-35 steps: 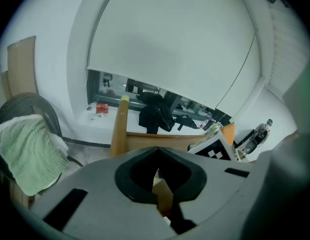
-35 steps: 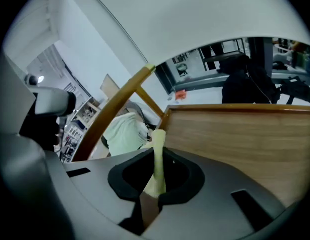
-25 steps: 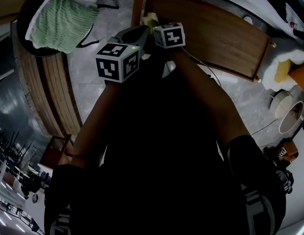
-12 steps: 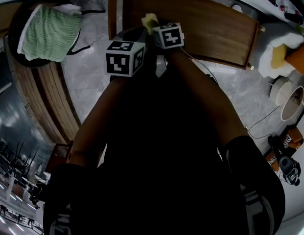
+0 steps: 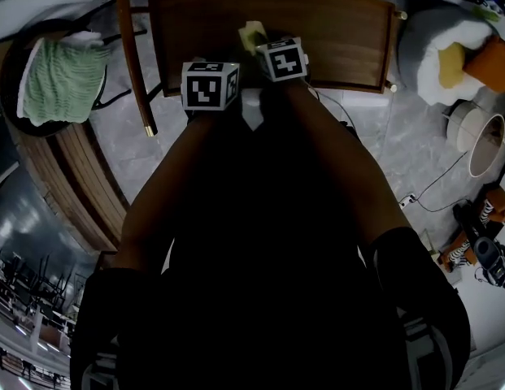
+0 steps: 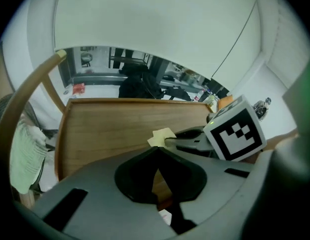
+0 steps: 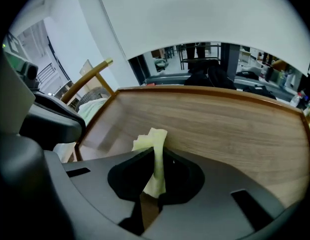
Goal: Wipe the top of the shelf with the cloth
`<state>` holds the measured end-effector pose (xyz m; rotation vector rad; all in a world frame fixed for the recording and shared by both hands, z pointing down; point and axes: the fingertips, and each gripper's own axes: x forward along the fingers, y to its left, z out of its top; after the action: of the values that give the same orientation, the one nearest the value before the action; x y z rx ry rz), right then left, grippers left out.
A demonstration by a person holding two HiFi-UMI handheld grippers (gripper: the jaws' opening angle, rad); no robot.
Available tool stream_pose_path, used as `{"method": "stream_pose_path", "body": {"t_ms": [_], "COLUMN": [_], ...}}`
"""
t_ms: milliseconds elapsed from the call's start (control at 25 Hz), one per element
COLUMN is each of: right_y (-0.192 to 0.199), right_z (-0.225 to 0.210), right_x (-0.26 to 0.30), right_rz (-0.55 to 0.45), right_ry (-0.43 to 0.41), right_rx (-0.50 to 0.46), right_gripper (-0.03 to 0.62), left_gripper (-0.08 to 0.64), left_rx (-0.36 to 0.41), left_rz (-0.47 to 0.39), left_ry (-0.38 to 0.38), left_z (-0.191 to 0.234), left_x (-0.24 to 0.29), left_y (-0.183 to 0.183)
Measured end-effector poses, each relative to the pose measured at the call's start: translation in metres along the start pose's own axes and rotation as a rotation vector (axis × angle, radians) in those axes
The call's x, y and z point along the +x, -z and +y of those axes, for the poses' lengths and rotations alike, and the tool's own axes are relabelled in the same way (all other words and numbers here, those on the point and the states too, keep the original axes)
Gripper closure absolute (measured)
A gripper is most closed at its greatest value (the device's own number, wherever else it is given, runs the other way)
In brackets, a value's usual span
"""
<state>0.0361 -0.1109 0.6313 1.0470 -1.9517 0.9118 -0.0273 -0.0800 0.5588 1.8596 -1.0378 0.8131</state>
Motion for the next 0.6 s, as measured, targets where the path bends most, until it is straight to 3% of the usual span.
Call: {"method": "stream_pose_path", "body": {"t_ms": [600], "right_y": [0.038], "right_z": [-0.147], "right_x": [-0.072], "right_rz": [-0.037], "right_ry": [0.134], "right_rx": [0.117], "right_gripper": [0.549], "left_gripper": [0.548], "left_rx": [0.063], "left_rz": [0.021], "left_ry": [0.032], "left_z": [-0.109], "left_x": [0.082], "left_y": [-0.025]}}
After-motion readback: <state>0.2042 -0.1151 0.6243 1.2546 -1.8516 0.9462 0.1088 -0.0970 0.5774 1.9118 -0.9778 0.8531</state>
